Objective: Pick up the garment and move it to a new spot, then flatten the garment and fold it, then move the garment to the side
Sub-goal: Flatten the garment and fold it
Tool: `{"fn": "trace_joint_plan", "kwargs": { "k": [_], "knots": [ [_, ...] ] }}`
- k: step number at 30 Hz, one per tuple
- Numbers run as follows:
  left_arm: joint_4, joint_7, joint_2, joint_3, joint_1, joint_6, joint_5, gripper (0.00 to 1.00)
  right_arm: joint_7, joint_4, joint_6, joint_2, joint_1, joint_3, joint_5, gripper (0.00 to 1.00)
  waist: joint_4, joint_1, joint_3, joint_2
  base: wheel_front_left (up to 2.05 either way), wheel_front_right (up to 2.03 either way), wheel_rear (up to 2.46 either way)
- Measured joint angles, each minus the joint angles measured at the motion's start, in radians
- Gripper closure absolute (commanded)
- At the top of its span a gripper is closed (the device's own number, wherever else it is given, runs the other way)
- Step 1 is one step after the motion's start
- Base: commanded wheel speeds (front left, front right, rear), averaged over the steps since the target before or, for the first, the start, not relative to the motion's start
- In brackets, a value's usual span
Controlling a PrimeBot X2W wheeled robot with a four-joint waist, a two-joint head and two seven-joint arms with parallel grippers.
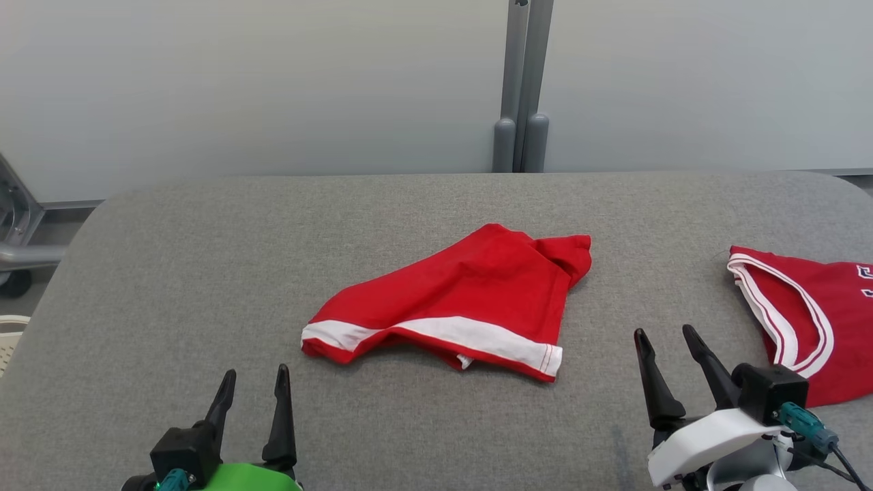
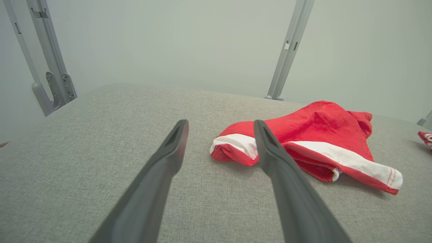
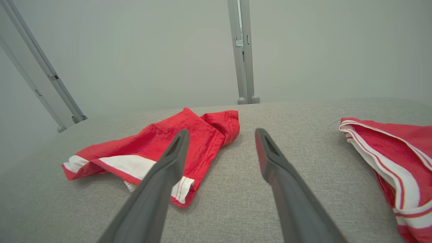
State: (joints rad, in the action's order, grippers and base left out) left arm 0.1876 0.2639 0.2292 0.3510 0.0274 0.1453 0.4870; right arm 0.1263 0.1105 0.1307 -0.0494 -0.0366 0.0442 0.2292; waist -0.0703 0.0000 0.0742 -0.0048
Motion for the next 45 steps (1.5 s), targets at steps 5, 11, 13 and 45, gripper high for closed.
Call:
{"fn": "trace_joint_plan", "kwargs": {
  "k": [5, 11, 13, 45],
  "knots": [
    [-0.010, 0.000, 0.000, -0.005, 0.004, 0.000, -0.005, 0.00, 0.003, 0.007, 0.000, 0.000, 0.001, 0.007, 0.002, 0.00, -0.001, 0.0000, -0.004, 0.0000, 0.00, 0.00, 0.00],
    [-0.011, 0.000, 0.000, -0.010, 0.006, 0.000, -0.006, 0.00, 0.003, 0.010, 0.000, 0.000, 0.002, 0.009, 0.002, 0.00, -0.002, 0.0000, -0.008, 0.0000, 0.00, 0.00, 0.00],
    [-0.011, 0.000, 0.000, -0.010, 0.006, 0.000, -0.007, 0.00, 0.003, 0.010, 0.000, 0.000, 0.003, 0.013, 0.005, 0.00, -0.004, 0.0000, -0.010, 0.0000, 0.00, 0.00, 0.00],
    [-0.002, 0.000, -0.013, -0.021, -0.038, 0.002, -0.021, 0.00, 0.044, 0.525, 0.000, 0.001, 0.256, 0.147, 0.271, 0.00, -0.167, 0.0000, -0.116, 0.0000, 0.00, 0.00, 0.00]
  ]
}}
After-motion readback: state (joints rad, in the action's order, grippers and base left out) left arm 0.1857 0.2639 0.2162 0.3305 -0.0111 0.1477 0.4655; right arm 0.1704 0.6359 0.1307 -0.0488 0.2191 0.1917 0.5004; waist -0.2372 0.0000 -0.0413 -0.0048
